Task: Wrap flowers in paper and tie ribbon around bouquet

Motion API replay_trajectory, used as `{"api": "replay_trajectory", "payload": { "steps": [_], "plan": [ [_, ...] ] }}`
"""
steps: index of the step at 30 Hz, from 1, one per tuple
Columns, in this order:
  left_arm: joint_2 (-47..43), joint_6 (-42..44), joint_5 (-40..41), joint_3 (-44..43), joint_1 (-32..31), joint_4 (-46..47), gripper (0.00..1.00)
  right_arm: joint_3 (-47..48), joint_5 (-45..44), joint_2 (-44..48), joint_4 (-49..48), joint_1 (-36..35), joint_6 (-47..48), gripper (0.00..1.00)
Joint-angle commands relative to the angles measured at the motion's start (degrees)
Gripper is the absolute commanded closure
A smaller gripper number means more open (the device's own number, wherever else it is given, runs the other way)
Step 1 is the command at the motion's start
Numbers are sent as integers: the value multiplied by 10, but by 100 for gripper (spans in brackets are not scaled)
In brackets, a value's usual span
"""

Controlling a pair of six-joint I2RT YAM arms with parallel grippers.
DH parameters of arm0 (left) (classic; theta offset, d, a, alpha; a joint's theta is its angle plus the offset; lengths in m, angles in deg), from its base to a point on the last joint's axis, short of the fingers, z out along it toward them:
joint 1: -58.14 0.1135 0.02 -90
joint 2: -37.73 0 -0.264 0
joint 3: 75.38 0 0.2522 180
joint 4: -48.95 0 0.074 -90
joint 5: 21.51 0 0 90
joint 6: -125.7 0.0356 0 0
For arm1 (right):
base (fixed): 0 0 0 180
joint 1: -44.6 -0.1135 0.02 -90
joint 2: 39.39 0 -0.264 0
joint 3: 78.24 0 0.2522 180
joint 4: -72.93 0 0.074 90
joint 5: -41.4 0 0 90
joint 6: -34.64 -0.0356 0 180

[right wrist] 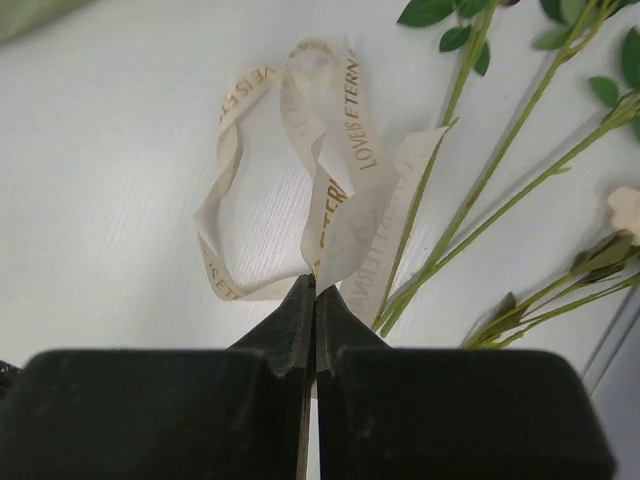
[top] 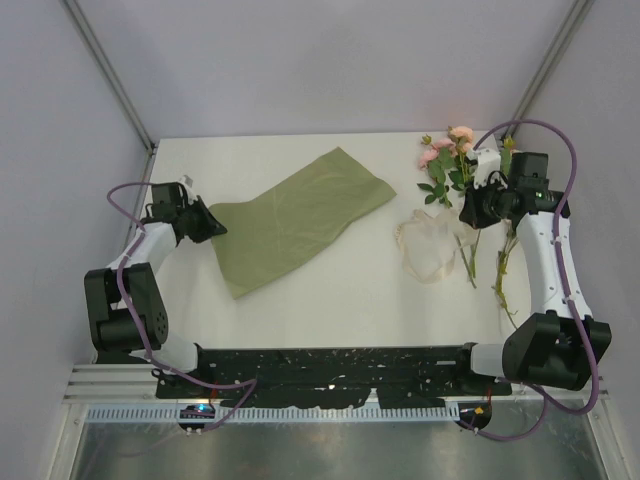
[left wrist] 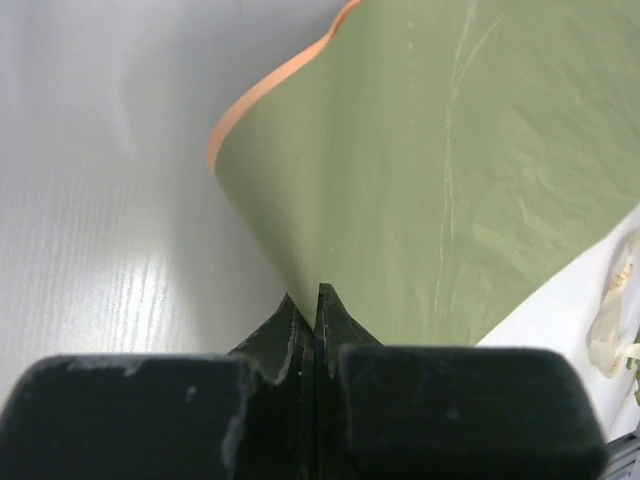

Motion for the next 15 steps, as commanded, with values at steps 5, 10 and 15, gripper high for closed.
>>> {"api": "replay_trajectory", "payload": {
  "steps": [5, 10, 15],
  "plan": [
    [-49, 17, -39, -19, 1, 51, 100, -122, 19, 4, -25, -101, 30, 95],
    [-59, 17, -32, -29, 1, 53, 100, -158, 8, -23, -66, -155, -1, 94],
    [-70, 22, -56, -37, -1, 61, 100, -106, -87, -108, -41, -149, -2, 46]
  ]
}}
